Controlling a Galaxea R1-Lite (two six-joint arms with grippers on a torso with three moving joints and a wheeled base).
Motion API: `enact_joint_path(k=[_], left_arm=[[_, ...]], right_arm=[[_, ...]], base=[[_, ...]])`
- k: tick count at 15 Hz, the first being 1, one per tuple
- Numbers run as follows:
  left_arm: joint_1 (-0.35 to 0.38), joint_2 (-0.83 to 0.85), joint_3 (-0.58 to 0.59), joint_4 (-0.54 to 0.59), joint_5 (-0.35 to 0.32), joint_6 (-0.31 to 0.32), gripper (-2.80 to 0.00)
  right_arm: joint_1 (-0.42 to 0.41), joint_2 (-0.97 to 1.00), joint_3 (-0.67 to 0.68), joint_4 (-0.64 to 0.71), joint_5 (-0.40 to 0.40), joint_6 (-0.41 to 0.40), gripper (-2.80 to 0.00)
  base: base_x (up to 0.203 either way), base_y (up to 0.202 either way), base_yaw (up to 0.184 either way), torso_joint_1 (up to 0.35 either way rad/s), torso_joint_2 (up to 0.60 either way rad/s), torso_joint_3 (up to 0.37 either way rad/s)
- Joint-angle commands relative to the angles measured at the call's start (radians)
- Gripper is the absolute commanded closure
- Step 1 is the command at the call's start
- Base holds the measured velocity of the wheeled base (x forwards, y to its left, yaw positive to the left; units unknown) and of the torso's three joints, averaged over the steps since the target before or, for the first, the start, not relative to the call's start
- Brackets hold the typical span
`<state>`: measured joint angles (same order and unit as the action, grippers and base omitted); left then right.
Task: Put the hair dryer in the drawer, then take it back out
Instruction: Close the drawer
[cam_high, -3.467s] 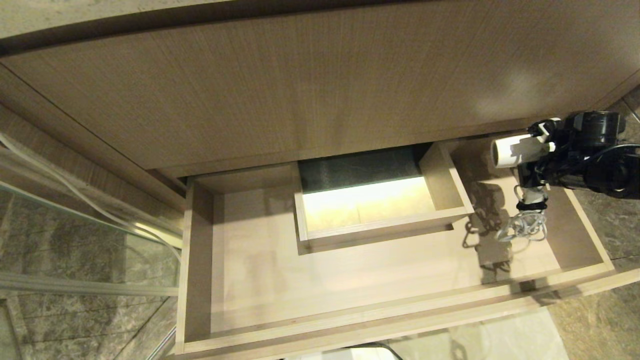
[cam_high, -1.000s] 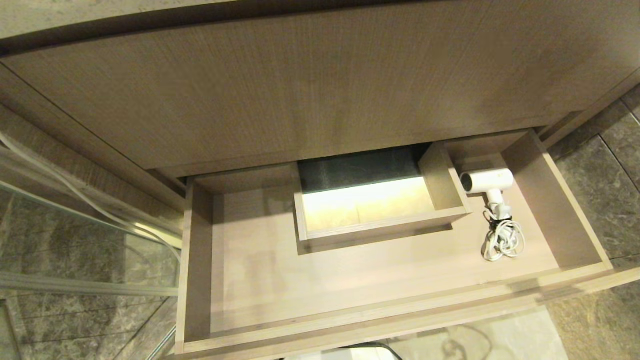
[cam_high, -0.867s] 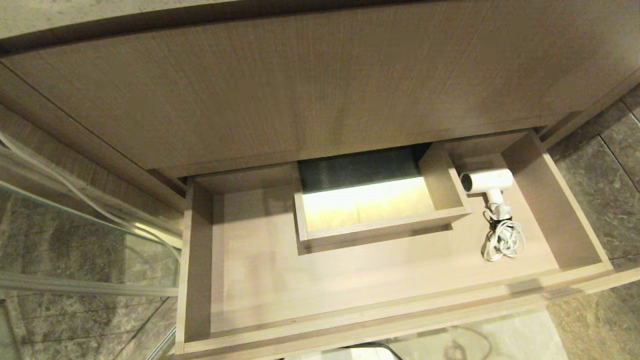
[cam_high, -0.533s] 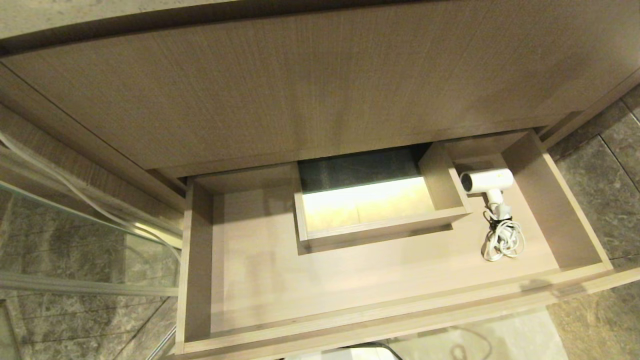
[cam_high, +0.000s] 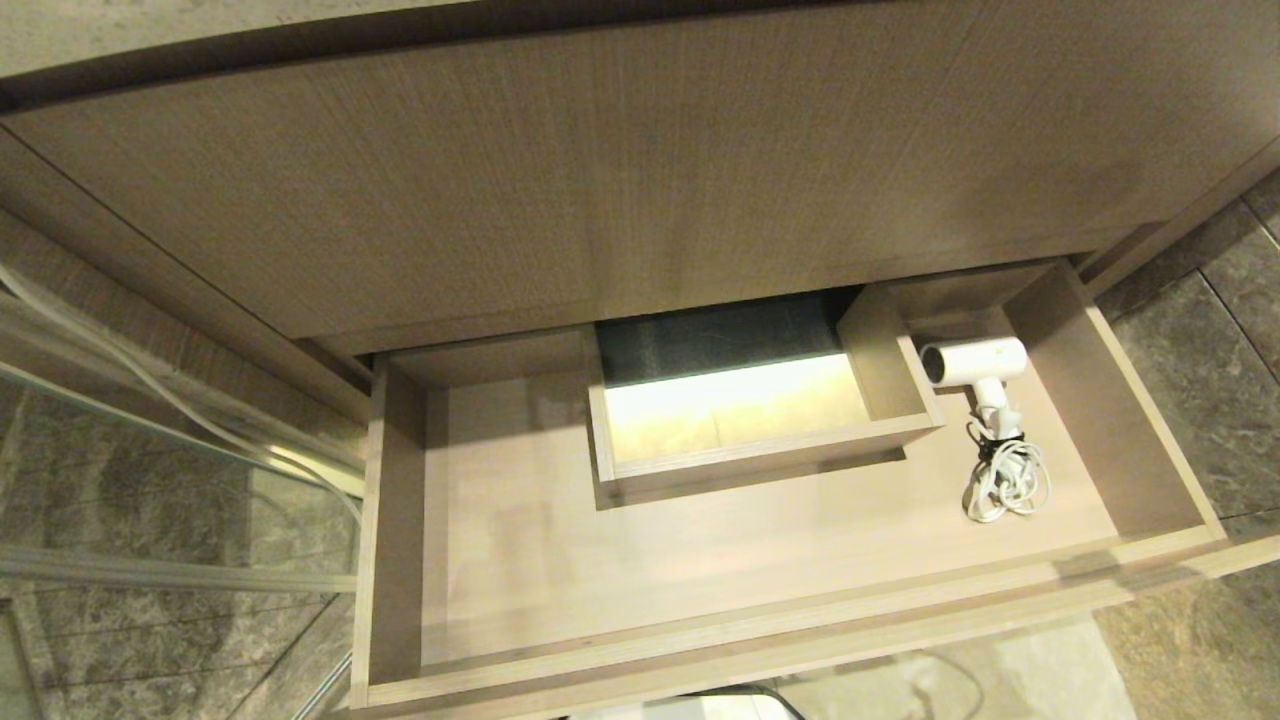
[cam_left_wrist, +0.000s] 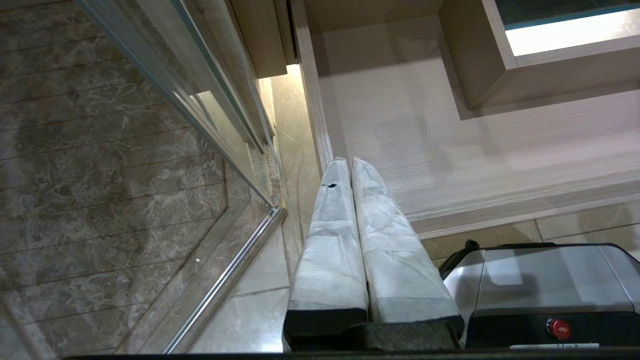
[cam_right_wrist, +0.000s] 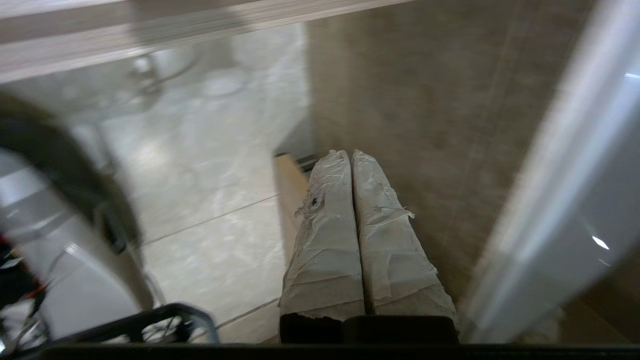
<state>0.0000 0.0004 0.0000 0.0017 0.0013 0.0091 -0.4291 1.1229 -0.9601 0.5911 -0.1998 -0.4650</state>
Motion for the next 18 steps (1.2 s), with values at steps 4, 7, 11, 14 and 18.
enact_joint_path(k=[4, 7, 11, 14, 18], left_arm=[[0.000, 0.000, 0.000, 0.000, 0.000, 0.000, 0.00], [0.000, 0.000, 0.000, 0.000, 0.000, 0.000, 0.00], [0.000, 0.000, 0.000, 0.000, 0.000, 0.000, 0.00], [0.000, 0.000, 0.000, 0.000, 0.000, 0.000, 0.00], [0.000, 0.000, 0.000, 0.000, 0.000, 0.000, 0.00]], right_arm=[[0.005, 0.019, 0.105, -0.048, 0.234, -0.002, 0.00], [0.006, 0.086, 0.205, -0.204, 0.309, -0.005, 0.00], [0.010, 0.220, 0.357, -0.387, 0.355, -0.013, 0.00], [0.015, 0.346, 0.412, -0.550, 0.358, -0.015, 0.00], [0.023, 0.489, 0.425, -0.646, 0.357, -0.031, 0.00]], base=[[0.000, 0.000, 0.000, 0.000, 0.00, 0.000], [0.000, 0.000, 0.000, 0.000, 0.00, 0.000], [0.000, 0.000, 0.000, 0.000, 0.00, 0.000], [0.000, 0.000, 0.000, 0.000, 0.00, 0.000], [0.000, 0.000, 0.000, 0.000, 0.00, 0.000]])
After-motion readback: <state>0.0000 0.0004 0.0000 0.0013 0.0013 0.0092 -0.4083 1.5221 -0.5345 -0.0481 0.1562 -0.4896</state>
